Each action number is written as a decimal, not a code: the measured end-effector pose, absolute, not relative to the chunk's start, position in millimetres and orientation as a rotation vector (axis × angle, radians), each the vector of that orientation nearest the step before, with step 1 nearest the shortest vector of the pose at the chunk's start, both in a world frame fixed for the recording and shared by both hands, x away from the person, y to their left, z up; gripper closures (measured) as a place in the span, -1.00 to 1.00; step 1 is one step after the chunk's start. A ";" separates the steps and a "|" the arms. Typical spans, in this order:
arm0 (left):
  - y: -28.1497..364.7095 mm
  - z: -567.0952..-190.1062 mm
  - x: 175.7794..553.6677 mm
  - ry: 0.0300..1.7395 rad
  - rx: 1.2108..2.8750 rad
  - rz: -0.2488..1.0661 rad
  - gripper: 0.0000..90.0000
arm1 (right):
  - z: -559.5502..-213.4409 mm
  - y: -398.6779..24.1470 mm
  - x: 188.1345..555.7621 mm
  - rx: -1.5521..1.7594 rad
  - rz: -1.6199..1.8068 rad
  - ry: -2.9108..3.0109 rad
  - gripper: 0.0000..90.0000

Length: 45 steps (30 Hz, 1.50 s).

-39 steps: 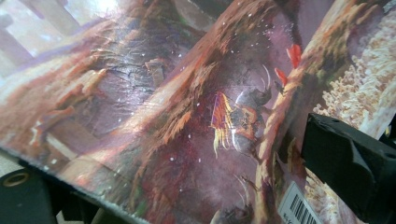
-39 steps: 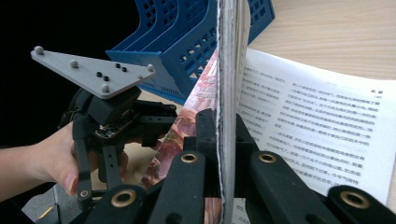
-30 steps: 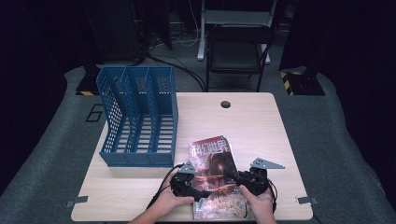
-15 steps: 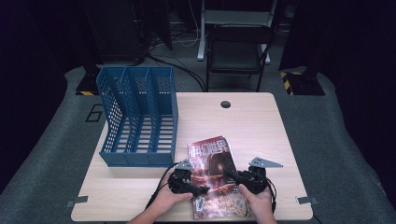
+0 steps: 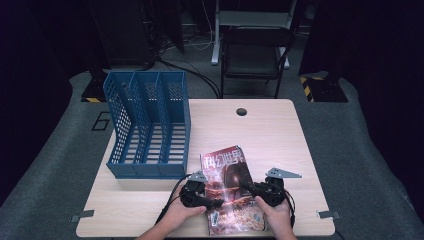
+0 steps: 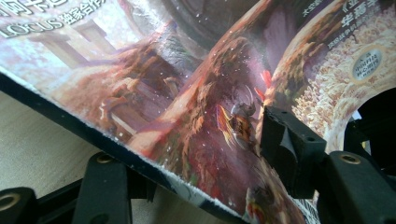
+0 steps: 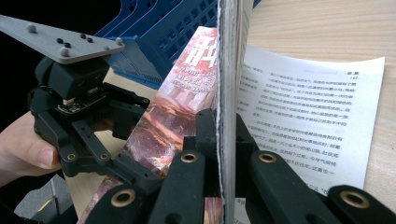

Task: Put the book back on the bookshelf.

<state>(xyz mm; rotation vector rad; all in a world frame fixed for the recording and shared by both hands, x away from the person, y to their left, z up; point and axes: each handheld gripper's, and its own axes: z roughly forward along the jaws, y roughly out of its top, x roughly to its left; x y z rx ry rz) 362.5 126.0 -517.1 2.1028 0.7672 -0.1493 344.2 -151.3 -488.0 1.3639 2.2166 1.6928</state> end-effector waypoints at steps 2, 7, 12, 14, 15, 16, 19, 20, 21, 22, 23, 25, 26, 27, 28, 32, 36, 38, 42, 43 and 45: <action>126.1 -515.8 362.0 0.765 2.106 -0.135 -0.03 | -488.3 -151.5 344.6 1.362 1.694 2.218 0.94; 127.7 -511.0 360.5 0.751 2.107 -0.129 0.08 | -488.6 -151.9 345.1 1.357 1.692 2.214 0.93; 128.9 -508.7 359.6 0.754 2.098 -0.131 0.16 | -488.6 -152.7 345.6 1.358 1.693 2.211 0.93; 129.8 -507.5 359.8 0.750 2.098 -0.137 0.19 | -488.6 -152.6 345.6 1.359 1.691 2.211 0.93; 130.1 -506.9 359.6 0.752 2.098 -0.137 0.20 | -488.6 -152.7 345.7 1.359 1.691 2.211 0.93; 130.1 -506.3 359.1 0.757 2.097 -0.141 0.21 | -488.5 -152.8 345.7 1.360 1.693 2.211 0.93; 130.4 -502.7 358.3 0.750 2.096 -0.141 0.26 | -488.4 -153.9 345.9 1.369 1.689 2.206 0.93; 130.3 -501.5 357.7 0.749 2.097 -0.137 0.28 | -488.5 -154.6 346.1 1.369 1.688 2.208 0.93; 130.3 -500.1 357.4 0.746 2.099 -0.124 0.30 | -488.7 -155.2 346.4 1.366 1.689 2.204 0.93; 130.5 -498.7 356.9 0.741 2.102 -0.126 0.31 | -488.7 -155.6 346.5 1.372 1.694 2.200 0.93; 130.2 -498.0 356.2 0.743 2.098 -0.111 0.32 | -488.7 -156.0 346.6 1.373 1.693 2.197 0.93; 131.0 -496.1 355.8 0.740 2.094 -0.105 0.34 | -488.3 -156.6 346.5 1.380 1.690 2.193 0.93; 132.1 -494.8 356.0 0.731 2.097 -0.118 0.36 | -488.4 -157.1 346.7 1.379 1.693 2.191 0.93; 132.2 -493.8 355.4 0.734 2.093 -0.108 0.37 | -488.4 -157.4 346.9 1.379 1.695 2.187 0.93; 132.6 -492.6 355.3 0.729 2.094 -0.108 0.39 | -488.1 -157.5 346.8 1.381 1.698 2.185 0.93; 133.2 -488.9 353.9 0.721 2.093 -0.099 0.43 | -487.4 -158.1 346.6 1.393 1.702 2.179 0.92; 133.7 -487.2 352.8 0.733 2.076 -0.094 0.47 | -487.3 -158.8 347.1 1.386 1.698 2.179 0.90; 134.6 -485.4 352.6 0.727 2.077 -0.100 0.49 | -486.7 -159.1 347.2 1.381 1.697 2.176 0.89; 135.6 -480.9 351.2 0.715 2.071 -0.080 0.53 | -485.3 -159.8 347.0 1.383 1.700 2.171 0.88; 135.9 -479.6 350.7 0.715 2.069 -0.082 0.55 | -484.8 -159.9 346.5 1.394 1.701 2.169 0.88; 136.2 -477.5 349.9 0.707 2.069 -0.075 0.56 | -484.3 -161.1 346.7 1.392 1.701 2.166 0.87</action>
